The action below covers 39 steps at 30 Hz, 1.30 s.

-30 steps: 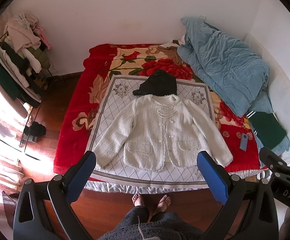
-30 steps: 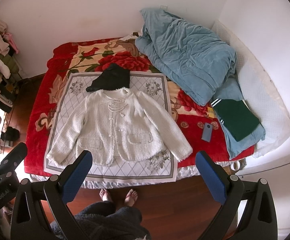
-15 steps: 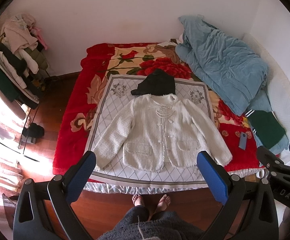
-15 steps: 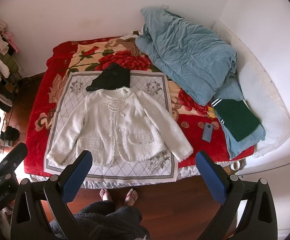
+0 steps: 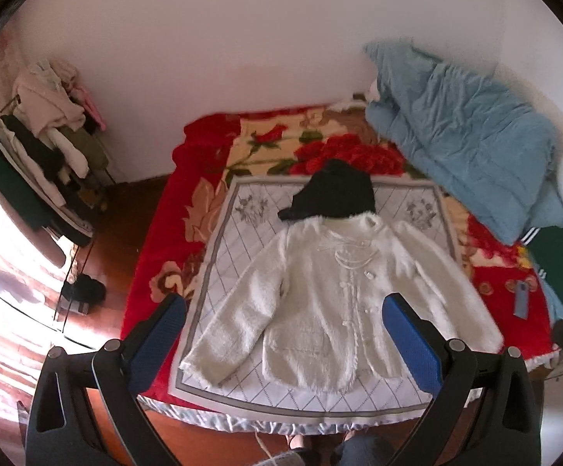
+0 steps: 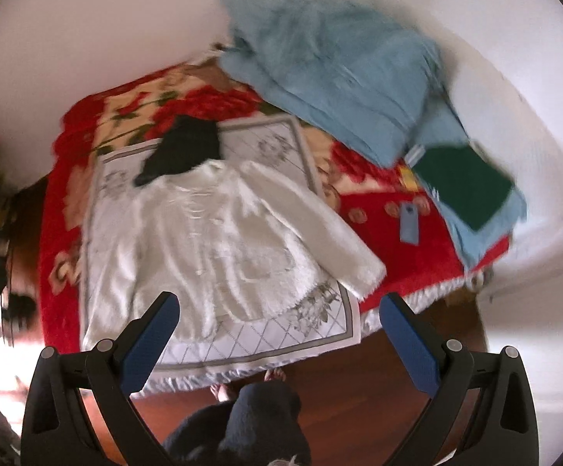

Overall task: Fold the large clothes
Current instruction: 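Lower both tools onto the white cardigan and close the right tool on its hem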

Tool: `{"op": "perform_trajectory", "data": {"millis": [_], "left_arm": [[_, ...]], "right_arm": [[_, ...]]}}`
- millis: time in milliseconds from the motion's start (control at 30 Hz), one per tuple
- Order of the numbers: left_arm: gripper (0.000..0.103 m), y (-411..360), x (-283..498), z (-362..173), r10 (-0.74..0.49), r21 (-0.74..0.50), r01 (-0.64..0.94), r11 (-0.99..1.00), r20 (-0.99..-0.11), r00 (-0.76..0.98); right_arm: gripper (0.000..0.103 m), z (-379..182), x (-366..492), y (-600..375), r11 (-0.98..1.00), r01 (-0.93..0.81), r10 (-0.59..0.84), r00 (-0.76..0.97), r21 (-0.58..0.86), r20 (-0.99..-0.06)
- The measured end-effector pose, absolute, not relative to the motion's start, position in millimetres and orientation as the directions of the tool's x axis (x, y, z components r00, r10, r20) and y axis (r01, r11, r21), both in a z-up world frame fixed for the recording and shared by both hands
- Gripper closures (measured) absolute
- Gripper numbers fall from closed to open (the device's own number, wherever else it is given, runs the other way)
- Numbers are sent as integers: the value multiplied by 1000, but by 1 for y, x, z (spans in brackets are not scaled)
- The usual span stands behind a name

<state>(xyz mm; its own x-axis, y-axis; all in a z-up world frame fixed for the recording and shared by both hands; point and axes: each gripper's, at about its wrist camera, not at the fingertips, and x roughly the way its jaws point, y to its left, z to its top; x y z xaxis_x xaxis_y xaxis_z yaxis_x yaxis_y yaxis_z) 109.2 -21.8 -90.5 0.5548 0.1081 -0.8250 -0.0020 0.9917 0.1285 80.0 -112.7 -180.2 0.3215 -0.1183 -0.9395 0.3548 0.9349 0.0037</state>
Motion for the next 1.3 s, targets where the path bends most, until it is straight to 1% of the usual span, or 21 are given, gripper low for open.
{"op": "perform_trajectory", "data": {"millis": [67, 133, 200, 267, 367, 467, 567, 700, 733, 833, 933, 967, 1000, 1033, 1067, 1100, 1133, 1167, 1200, 1233, 1300], "left_arm": [[0, -33, 130, -123, 115, 138, 4, 990, -838, 534], [0, -46, 151, -157, 140, 165, 4, 986, -851, 506], [0, -60, 166, -190, 172, 196, 0, 981, -864, 473], [0, -73, 183, -223, 211, 232, -3, 973, -878, 430], [0, -88, 201, -271, 258, 272, -12, 962, -897, 359], [0, -95, 214, -322, 336, 343, -30, 939, -895, 294], [0, -88, 218, -366, 405, 403, -61, 913, -881, 245], [0, -66, 216, -438, 485, 478, -80, 875, -864, 136], [0, -56, 214, -458, 496, 489, -88, 868, -862, 101], [0, -36, 210, -499, 511, 504, -117, 856, -858, 39], [0, -19, 204, -534, 505, 501, -134, 855, -863, -6], [0, -14, 202, -543, 491, 488, -142, 862, -871, -13], [0, -11, 200, -554, 479, 477, -146, 867, -878, -23], [0, -8, 197, -562, 468, 467, -148, 872, -883, -33], [0, -7, 194, -567, 455, 455, -149, 878, -890, -39], [0, -7, 193, -572, 438, 439, -151, 886, -898, -45], [0, -6, 190, -574, 423, 424, -155, 892, -905, -41], [0, -6, 189, -575, 414, 413, -158, 897, -910, -32], [0, -5, 188, -574, 404, 402, -160, 901, -914, -24], [0, -4, 188, -574, 395, 393, -160, 906, -919, -21], [0, -1, 188, -573, 371, 369, -154, 917, -929, -17]], "right_arm": [[4, -221, 90, -143, 909, 416, -108, 288, 23, -951], [16, -268, 103, -174, 880, 472, -80, 245, 47, -966], [20, -310, 112, -202, 854, 516, -54, 206, 62, -977], [20, -362, 122, -240, 820, 567, -25, 172, 78, -985], [20, -442, 129, -294, 744, 654, 76, 124, 139, -989], [20, -511, 137, -313, 721, 677, 162, 48, 152, -986], [20, -569, 160, -278, 793, 586, 235, -45, 165, -971], [20, -615, 192, -186, 877, 416, 320, -127, 242, -939], [20, -633, 205, -149, 892, 347, 356, -145, 289, -923], [20, -668, 224, -72, 936, 194, 331, -187, 295, -925], [20, -701, 232, -16, 954, 99, 300, -238, 285, -924], [20, -709, 232, -5, 963, 70, 270, -248, 261, -930], [20, -720, 232, 9, 981, 18, 192, -260, 194, -946], [22, -725, 230, 18, 991, -17, 128, -254, 136, -959], [26, -726, 229, 24, 995, -31, 82, -232, 92, -969], [38, -723, 228, 27, 998, -34, 49, -200, 57, -979], [60, -720, 227, 29, 999, -30, 39, -180, 45, -983], [76, -714, 226, 32, 998, -17, 53, -163, 56, -985], [87, -711, 225, 35, 998, -13, 53, -160, 55, -986], [91, -707, 225, 36, 998, 0, 62, -154, 63, -986], [92, -698, 223, 38, 990, 46, 137, -163, 131, -977]]}}
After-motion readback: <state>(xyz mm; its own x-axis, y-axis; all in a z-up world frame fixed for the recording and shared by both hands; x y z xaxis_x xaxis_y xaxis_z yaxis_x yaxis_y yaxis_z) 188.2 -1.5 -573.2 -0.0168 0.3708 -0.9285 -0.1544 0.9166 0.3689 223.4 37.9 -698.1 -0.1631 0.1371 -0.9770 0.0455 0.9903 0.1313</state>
